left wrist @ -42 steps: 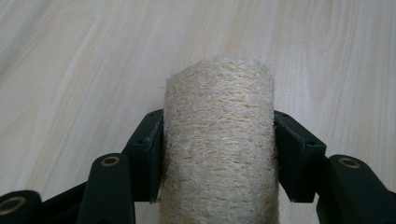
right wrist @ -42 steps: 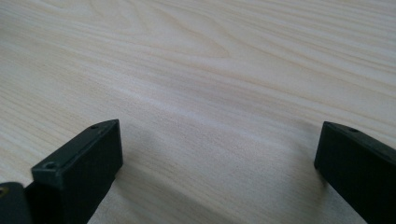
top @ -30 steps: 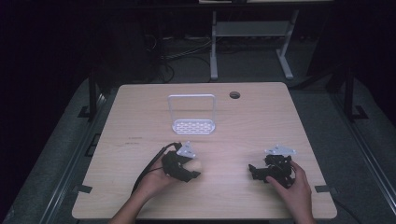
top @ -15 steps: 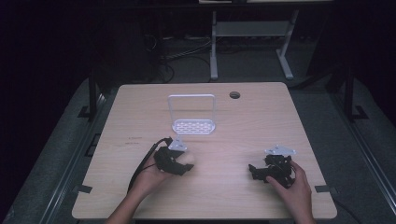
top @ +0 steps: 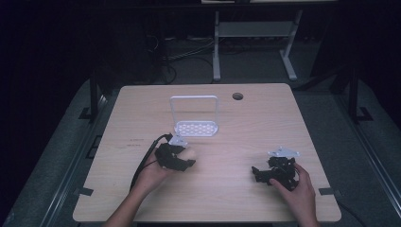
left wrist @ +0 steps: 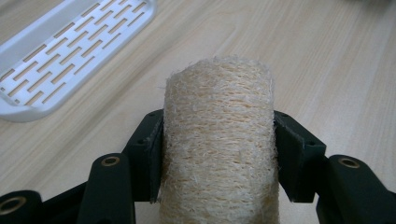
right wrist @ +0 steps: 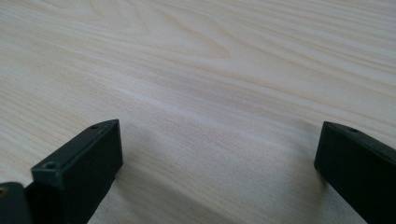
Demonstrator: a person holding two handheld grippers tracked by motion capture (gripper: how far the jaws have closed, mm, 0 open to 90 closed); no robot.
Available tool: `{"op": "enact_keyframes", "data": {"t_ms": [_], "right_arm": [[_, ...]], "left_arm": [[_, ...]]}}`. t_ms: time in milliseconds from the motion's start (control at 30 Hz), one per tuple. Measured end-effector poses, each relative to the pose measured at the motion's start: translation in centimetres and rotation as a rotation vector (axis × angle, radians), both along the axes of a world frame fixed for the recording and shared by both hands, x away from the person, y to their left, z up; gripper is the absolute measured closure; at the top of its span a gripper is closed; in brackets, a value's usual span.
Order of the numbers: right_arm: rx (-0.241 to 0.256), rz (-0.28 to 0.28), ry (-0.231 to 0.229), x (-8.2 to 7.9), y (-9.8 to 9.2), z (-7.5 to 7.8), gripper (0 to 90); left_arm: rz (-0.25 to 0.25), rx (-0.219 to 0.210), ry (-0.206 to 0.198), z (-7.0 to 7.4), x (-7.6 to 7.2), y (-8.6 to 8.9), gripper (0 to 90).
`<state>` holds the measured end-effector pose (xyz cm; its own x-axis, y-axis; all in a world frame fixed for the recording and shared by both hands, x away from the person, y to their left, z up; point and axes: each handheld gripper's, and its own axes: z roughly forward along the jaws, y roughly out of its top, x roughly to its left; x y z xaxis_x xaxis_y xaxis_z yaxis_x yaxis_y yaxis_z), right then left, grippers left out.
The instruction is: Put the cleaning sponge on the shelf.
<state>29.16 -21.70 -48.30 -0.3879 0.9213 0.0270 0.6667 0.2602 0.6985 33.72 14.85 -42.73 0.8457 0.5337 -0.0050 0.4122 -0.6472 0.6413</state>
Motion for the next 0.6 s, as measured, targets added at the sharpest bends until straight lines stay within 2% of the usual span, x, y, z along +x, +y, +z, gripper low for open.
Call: {"op": "enact_keyframes", "data": {"t_ms": [600], "right_arm": [[0.0, 0.0, 0.0, 0.0, 0.0, 0.0, 0.5]], "left_arm": [[0.023, -0.005, -0.007, 0.7, 2.3, -0.4, 41.7]]}}
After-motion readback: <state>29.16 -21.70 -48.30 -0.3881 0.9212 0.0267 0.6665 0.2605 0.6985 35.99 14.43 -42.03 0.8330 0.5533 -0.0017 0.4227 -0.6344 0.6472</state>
